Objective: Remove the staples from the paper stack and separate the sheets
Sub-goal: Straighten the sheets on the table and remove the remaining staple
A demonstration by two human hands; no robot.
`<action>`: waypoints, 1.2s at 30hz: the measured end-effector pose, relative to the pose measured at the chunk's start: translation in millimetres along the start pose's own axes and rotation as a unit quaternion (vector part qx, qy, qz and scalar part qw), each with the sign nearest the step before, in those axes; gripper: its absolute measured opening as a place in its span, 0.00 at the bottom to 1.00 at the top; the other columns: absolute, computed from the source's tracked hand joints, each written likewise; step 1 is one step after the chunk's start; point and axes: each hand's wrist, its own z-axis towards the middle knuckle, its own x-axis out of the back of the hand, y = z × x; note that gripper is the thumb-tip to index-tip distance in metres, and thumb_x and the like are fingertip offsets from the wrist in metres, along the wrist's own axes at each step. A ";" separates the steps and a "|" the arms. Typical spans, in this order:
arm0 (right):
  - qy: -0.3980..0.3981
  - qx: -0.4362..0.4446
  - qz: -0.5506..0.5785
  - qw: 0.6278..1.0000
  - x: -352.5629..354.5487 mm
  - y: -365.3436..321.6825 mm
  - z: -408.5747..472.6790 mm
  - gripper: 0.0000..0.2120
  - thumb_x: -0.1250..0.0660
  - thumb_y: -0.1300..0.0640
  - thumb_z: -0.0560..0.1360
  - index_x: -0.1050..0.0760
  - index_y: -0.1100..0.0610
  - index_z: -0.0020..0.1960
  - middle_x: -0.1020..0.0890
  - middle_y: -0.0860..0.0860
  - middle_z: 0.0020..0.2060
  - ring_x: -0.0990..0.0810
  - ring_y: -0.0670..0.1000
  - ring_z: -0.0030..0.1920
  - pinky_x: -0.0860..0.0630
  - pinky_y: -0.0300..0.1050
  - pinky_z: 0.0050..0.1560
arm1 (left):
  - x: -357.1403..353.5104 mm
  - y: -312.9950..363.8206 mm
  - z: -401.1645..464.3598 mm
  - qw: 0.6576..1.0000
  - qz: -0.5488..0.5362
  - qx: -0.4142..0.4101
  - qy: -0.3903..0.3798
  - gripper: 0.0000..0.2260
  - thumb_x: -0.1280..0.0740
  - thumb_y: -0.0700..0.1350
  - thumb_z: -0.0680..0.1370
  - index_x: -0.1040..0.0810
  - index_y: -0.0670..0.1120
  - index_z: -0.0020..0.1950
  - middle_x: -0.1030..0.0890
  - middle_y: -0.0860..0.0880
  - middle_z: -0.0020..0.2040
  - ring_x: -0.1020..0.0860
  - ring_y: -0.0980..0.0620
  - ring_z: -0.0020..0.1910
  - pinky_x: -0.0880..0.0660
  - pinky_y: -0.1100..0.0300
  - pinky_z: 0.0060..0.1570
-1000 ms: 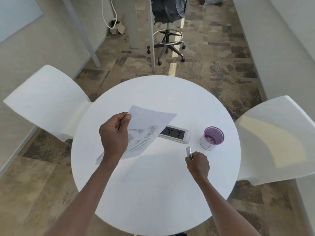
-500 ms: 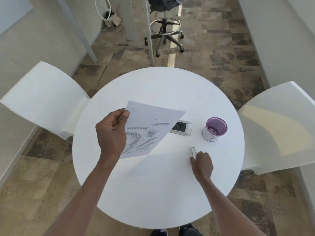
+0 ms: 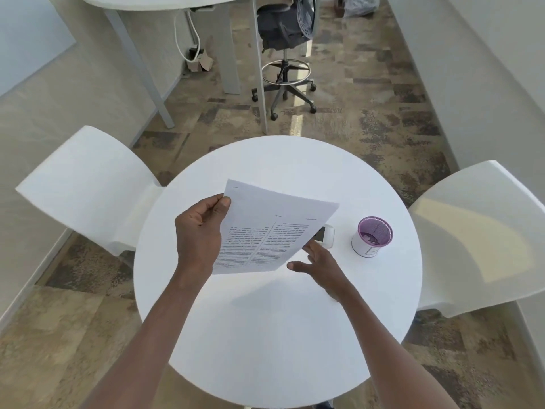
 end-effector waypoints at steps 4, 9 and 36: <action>0.012 0.012 0.075 0.997 -14.4 -4.5 -5.1 0.15 0.29 0.61 0.77 0.19 0.54 0.63 0.16 0.48 0.61 0.20 0.48 0.65 0.30 0.56 0.73 | 8.1 10.0 10.3 0.995 -0.083 0.054 0.012 0.06 0.28 0.48 0.76 0.14 0.51 0.51 0.13 0.53 0.49 0.16 0.52 0.48 0.21 0.57 0.48; 0.091 0.008 0.102 0.991 -25.4 -10.4 -11.8 0.10 0.34 0.65 0.80 0.19 0.57 0.58 0.13 0.53 0.56 0.16 0.55 0.59 0.22 0.56 0.63 | 7.3 -0.4 36.1 0.993 -0.073 0.085 0.024 0.08 0.30 0.47 0.78 0.16 0.46 0.54 0.15 0.50 0.52 0.19 0.51 0.48 0.23 0.56 0.53; 0.189 -0.170 -0.259 0.932 -61.9 93.5 -29.0 0.28 0.36 0.68 0.76 0.34 0.60 0.76 0.21 0.57 0.63 0.23 0.58 0.65 0.28 0.44 0.63 | 22.5 -237.0 -51.2 0.945 0.287 0.151 -0.036 0.11 0.32 0.27 0.72 0.15 0.40 0.45 0.24 0.53 0.32 0.27 0.50 0.34 0.32 0.63 0.43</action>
